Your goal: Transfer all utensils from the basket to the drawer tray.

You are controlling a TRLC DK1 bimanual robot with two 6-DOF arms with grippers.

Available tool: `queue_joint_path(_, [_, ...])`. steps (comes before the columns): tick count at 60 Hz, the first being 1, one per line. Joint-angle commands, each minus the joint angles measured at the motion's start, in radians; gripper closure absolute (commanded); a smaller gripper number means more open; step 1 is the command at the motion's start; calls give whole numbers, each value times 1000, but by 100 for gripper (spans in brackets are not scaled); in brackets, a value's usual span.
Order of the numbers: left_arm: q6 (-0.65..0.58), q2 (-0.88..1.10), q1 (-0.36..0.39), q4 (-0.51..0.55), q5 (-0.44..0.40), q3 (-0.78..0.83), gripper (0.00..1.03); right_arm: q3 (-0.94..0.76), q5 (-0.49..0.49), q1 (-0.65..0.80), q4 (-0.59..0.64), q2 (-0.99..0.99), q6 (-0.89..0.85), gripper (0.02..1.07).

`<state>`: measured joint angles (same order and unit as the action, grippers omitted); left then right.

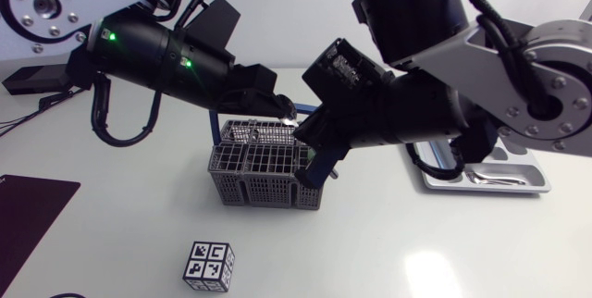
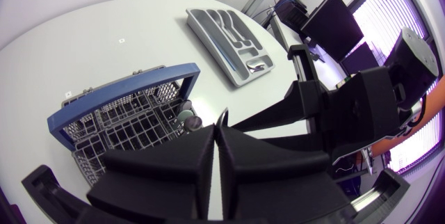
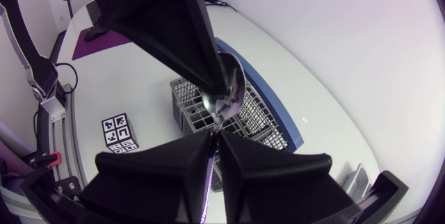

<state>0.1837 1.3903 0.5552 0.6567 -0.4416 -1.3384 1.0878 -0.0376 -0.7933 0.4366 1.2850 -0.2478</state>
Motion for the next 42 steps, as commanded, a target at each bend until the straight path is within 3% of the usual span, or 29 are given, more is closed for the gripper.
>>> queue_joint_path(1, [19, -7, -14, 6, -23, -38, 94, 6, -5, -4, -6, 5, -18, 101])
queue_joint_path(11, [23, -14, -23, 6, -32, -38, 92, -9, -22, -3, 4, -13, -18, 101])
queue_joint_path(22, [43, -50, -51, -29, -52, -42, 60, -25, -70, 6, 31, -42, -18, 101])
queue_joint_path(30, [57, -91, -74, -83, -59, -53, 47, -52, -79, 19, 45, -79, -25, 101])
queue_joint_path(42, [69, -135, -136, -158, -59, -58, 45, -95, -163, 121, 108, -165, -70, 101])
